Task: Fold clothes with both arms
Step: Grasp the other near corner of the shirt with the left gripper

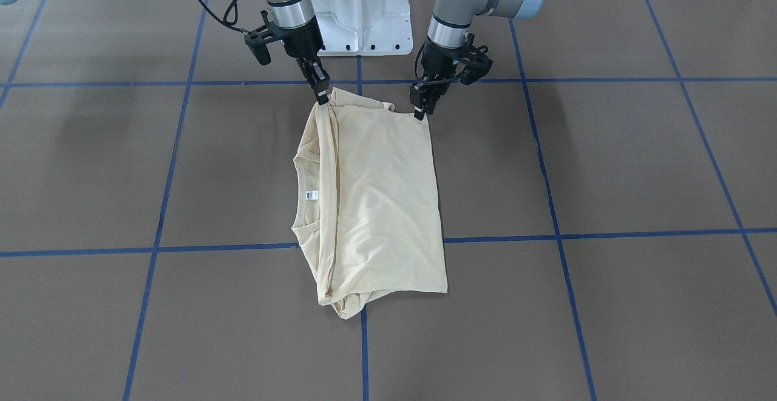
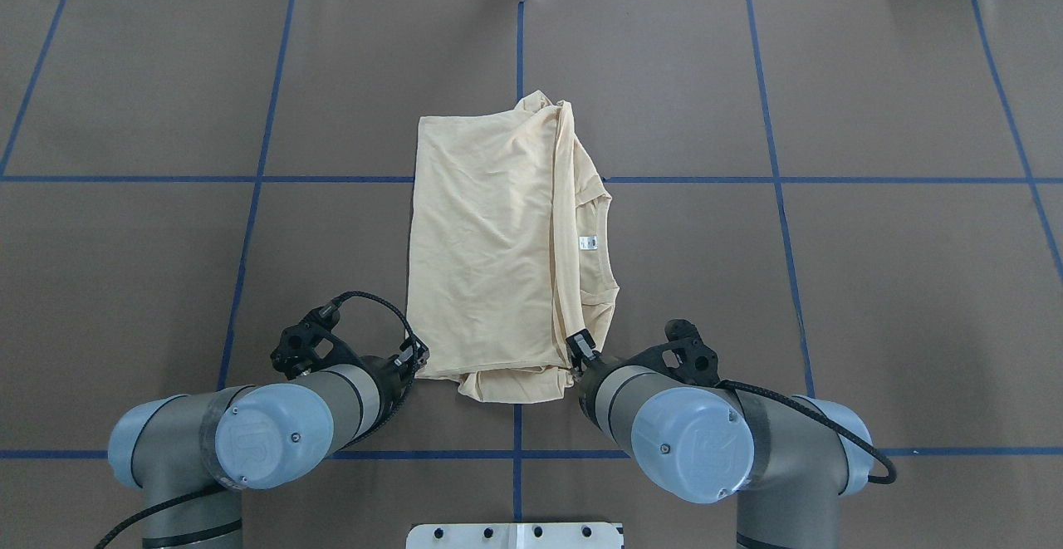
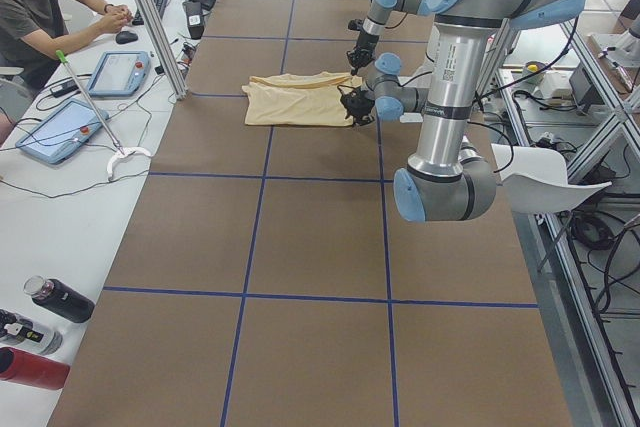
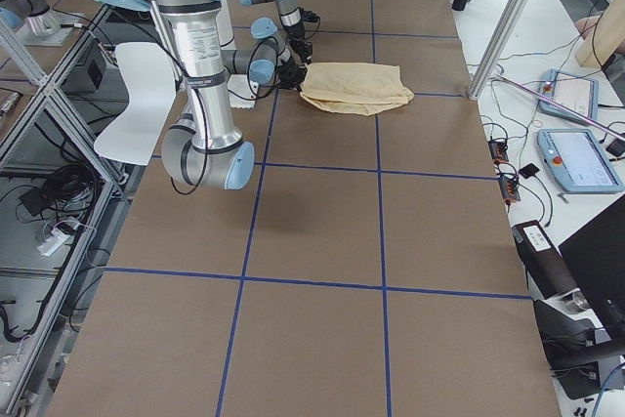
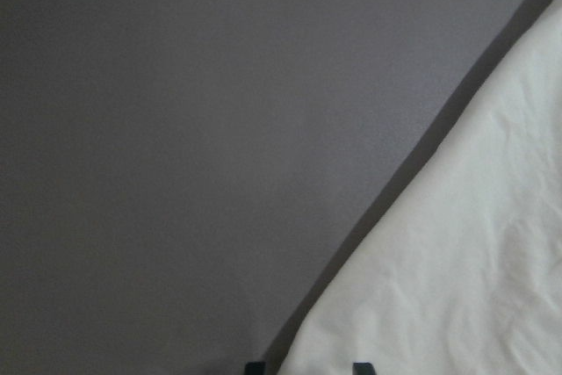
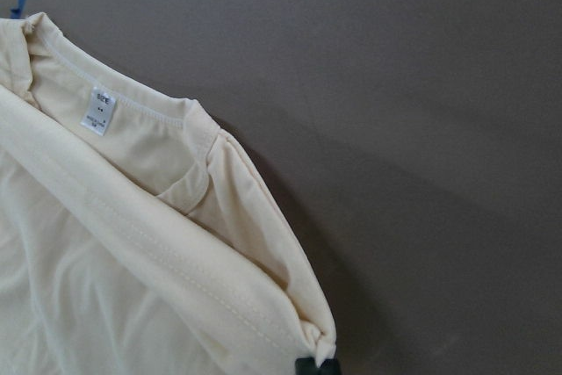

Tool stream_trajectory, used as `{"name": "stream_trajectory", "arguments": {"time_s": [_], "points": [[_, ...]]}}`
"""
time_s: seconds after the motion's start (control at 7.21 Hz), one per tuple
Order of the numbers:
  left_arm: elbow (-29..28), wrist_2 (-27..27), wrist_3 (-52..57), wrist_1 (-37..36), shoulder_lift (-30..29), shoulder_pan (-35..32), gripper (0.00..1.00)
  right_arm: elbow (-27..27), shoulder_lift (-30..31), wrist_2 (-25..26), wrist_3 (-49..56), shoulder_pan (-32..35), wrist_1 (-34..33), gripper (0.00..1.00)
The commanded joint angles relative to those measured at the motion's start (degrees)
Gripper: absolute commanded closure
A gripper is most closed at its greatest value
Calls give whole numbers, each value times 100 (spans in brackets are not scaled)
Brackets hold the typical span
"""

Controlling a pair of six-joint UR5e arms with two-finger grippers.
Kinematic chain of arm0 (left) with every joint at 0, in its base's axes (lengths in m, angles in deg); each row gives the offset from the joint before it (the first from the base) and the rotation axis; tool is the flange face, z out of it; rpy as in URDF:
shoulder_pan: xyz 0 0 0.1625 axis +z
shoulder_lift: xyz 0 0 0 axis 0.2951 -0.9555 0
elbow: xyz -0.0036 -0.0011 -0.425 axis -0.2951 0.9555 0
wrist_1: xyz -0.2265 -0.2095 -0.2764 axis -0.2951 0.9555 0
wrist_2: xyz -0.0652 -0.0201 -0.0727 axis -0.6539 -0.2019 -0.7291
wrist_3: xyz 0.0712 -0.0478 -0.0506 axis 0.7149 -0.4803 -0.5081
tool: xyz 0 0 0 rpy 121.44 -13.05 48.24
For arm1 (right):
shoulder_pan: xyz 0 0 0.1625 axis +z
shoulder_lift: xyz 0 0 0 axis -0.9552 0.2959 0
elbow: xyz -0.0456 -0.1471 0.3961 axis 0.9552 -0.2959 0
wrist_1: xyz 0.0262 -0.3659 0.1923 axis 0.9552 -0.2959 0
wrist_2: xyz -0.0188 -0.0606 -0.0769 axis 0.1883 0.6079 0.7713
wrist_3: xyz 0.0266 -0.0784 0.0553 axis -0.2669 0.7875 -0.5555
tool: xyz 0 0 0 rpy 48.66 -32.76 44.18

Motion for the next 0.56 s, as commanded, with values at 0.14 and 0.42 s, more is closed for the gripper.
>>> {"name": "stream_trajectory", "arguments": {"time_s": [0.14,0.42], "points": [[-50,-16,-26,0,-54,39,71,-8,-4,0,0,-8,0,100],[-41,-16,-44,0,-46,39,100,-8,-12,0,0,-17,0,100]]}}
